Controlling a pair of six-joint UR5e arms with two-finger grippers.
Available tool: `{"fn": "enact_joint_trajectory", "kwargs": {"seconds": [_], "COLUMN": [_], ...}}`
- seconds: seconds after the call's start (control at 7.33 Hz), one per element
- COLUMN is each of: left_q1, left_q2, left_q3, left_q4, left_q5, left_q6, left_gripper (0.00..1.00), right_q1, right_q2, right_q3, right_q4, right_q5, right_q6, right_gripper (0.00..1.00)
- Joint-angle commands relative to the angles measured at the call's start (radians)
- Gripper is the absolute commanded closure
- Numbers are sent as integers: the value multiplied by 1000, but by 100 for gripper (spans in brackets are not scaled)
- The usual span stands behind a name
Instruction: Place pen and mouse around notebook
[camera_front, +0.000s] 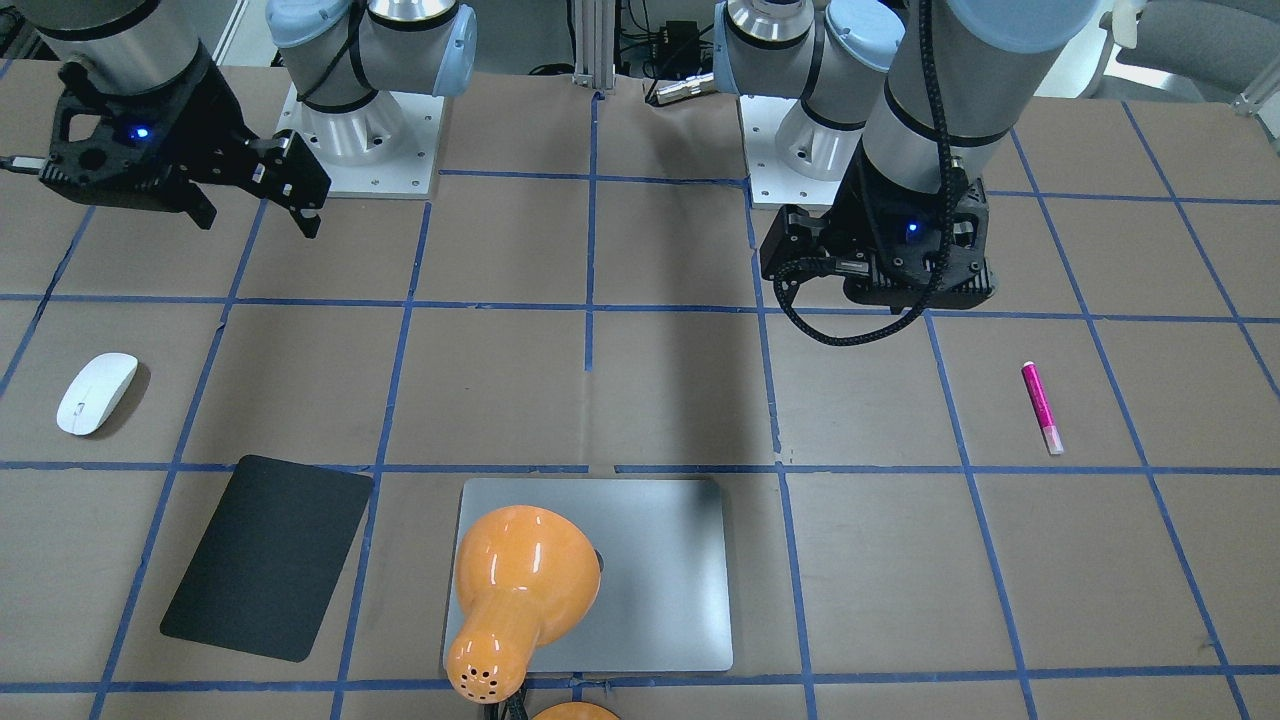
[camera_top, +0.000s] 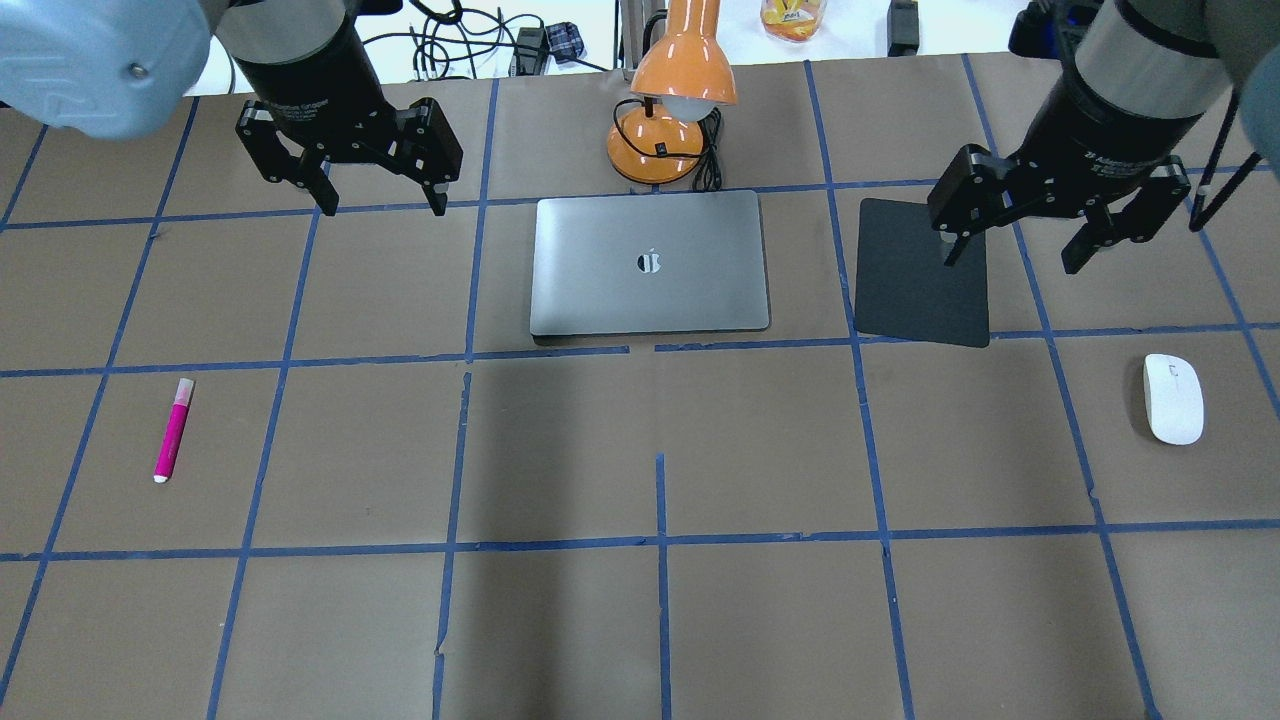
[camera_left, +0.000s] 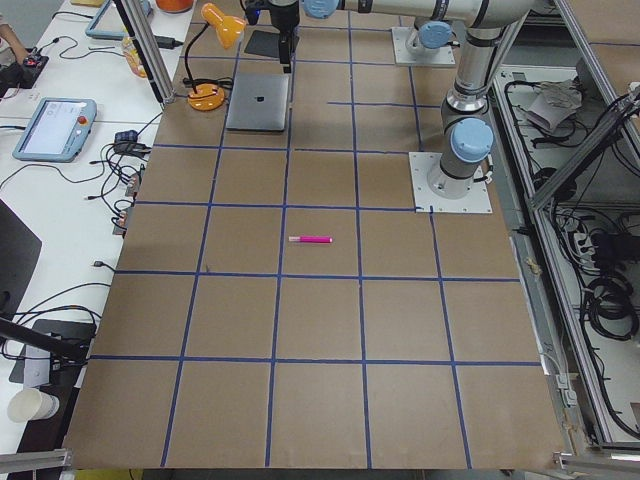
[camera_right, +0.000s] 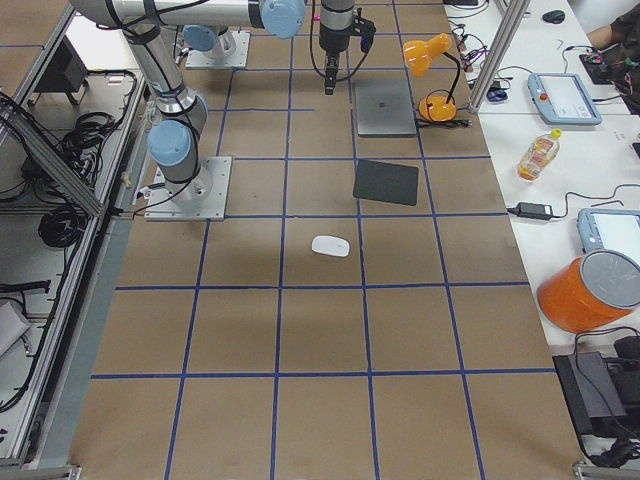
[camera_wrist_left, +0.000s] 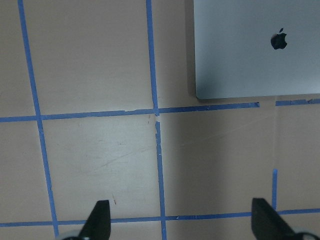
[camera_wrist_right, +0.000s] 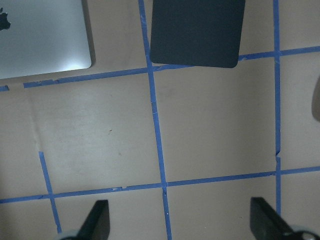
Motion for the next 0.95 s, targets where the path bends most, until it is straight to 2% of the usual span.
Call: {"fn": "enact_joint_trajectory", "kwargs": {"seconds": [0.0,0.27,0.55,0.82], "left_q1": [5,50,160,294], "left_q2": [2,-1,2,-8], "left_q3": [-5,-43,-123,-190], "left_q4": [0,3,10,38], "left_q5": [-2,2,141,146], "left_q6": [8,18,26,168], "left_gripper": [0,0,0,0], "right_q1": [-210,-348,-476,-518], "right_q2": [7,22,74,184], "right_q3": [67,168,279,304], "right_q4": [-22,-184,-385,-522], "right_q5": [-47,-92,-89,-89], "right_q6": [-19,-179,-353,-383], "right_gripper": [0,0,0,0]}}
